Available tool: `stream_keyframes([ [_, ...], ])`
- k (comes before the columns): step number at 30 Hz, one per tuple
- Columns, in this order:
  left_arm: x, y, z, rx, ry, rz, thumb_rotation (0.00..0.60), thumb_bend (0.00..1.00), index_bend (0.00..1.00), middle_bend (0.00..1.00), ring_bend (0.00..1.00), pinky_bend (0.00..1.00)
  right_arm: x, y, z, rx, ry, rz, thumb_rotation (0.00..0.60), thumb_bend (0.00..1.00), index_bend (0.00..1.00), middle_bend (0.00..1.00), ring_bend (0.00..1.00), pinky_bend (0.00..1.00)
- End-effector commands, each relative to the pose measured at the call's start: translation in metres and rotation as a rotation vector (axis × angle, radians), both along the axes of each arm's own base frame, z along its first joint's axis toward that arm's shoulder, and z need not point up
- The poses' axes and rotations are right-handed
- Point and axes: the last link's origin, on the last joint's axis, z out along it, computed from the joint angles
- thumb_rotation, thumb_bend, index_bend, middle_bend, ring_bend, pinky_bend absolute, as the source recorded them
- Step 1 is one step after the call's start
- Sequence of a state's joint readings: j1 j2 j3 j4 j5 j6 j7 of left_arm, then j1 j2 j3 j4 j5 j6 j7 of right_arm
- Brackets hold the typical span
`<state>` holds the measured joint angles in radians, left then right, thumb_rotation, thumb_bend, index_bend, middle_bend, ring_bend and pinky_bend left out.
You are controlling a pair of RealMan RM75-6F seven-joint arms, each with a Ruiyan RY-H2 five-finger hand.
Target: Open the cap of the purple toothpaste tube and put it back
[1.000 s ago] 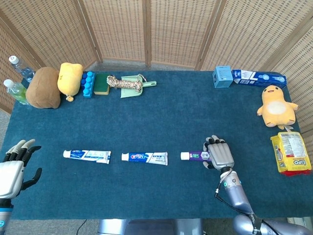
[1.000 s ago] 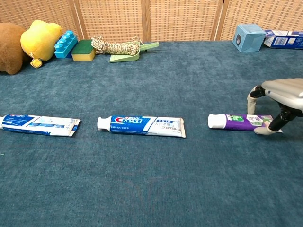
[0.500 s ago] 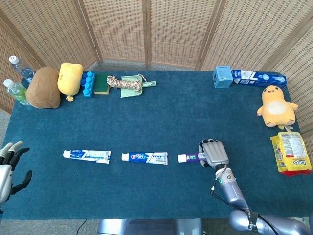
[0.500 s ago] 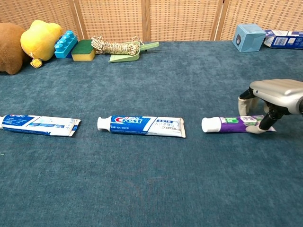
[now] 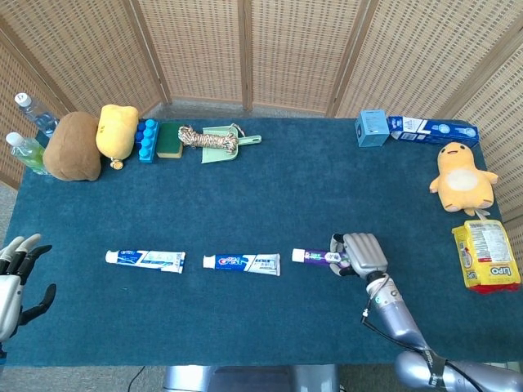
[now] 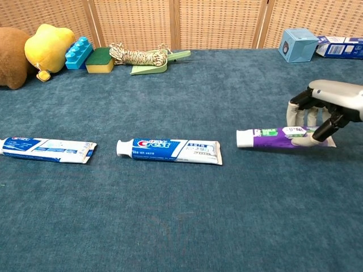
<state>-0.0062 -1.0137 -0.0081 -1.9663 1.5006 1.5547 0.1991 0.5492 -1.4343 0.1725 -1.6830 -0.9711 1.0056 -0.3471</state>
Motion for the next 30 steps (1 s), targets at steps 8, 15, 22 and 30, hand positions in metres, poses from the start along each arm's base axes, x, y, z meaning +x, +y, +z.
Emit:
stream_keyframes([
  [8,0.014,0.014,-0.013,-0.057,-0.002,-0.043,0.600,0.36,0.18,0.13,0.07,0.11,-0.008,0.008,0.042,0.070,-0.444,-0.138,0.600,0.45,0.86,0.62,0.53,0.66],
  [15,0.031,0.036,-0.024,-0.116,0.008,-0.116,0.600,0.36,0.20,0.13,0.07,0.12,-0.013,0.012,0.058,0.104,-0.583,-0.163,0.600,0.45,0.86,0.62,0.54,0.67],
  [22,0.064,0.063,-0.041,-0.220,0.027,-0.273,0.600,0.36,0.22,0.14,0.08,0.14,-0.012,0.018,0.062,0.147,-0.638,-0.163,0.600,0.45,0.86,0.63,0.55,0.67],
  [30,0.100,0.092,-0.064,-0.362,-0.023,-0.425,0.600,0.36,0.25,0.14,0.08,0.14,-0.004,0.025,0.057,0.200,-0.655,-0.154,0.600,0.45,0.86,0.63,0.55,0.67],
])
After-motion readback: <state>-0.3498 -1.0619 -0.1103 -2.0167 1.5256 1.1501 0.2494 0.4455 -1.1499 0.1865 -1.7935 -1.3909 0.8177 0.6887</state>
